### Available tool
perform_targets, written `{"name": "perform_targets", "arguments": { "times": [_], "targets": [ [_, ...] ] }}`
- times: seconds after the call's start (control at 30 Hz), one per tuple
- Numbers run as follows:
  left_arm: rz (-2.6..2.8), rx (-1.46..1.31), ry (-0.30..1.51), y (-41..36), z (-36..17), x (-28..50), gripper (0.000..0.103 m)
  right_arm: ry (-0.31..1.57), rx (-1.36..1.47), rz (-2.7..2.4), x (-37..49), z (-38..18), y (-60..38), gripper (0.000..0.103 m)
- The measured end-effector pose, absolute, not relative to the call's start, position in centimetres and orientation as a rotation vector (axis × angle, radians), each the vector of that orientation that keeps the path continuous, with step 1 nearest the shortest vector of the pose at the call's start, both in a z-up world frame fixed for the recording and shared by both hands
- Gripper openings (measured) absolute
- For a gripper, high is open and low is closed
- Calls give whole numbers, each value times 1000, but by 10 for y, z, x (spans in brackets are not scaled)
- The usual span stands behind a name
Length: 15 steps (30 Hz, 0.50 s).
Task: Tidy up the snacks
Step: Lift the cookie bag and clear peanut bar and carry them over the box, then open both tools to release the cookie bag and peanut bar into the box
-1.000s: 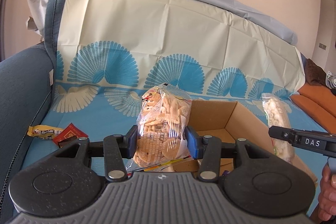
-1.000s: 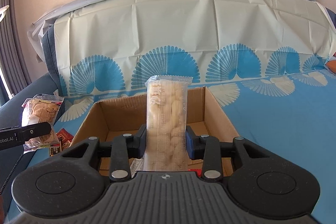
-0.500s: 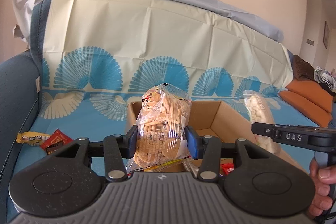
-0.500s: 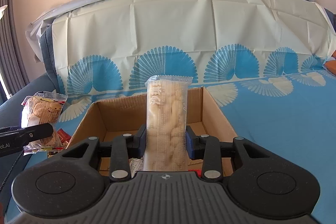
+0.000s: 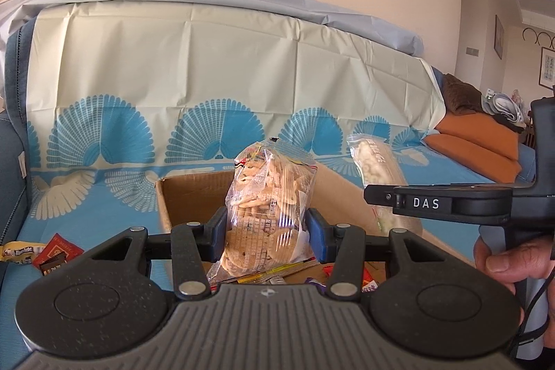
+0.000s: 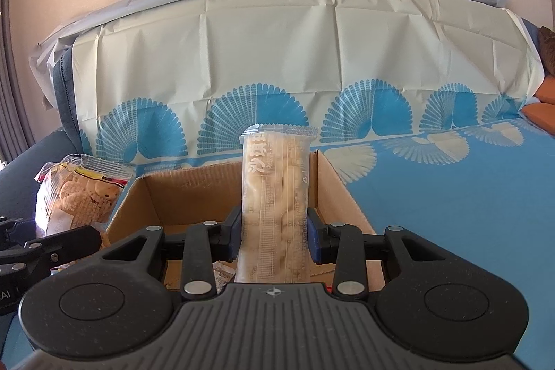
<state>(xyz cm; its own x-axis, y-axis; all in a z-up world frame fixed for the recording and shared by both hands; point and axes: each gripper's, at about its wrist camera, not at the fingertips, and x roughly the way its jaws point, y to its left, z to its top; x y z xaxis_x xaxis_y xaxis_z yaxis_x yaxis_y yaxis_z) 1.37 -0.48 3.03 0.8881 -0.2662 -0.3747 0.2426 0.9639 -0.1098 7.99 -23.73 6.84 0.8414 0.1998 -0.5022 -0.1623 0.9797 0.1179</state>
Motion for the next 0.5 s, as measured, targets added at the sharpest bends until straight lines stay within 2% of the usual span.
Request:
{"name": "perform_targets", "arguments": {
  "times": [0.5],
  "targets": [
    [-301,-71,396,-17,30,15,52,521,61,168,78,69,-234,38]
  ]
}}
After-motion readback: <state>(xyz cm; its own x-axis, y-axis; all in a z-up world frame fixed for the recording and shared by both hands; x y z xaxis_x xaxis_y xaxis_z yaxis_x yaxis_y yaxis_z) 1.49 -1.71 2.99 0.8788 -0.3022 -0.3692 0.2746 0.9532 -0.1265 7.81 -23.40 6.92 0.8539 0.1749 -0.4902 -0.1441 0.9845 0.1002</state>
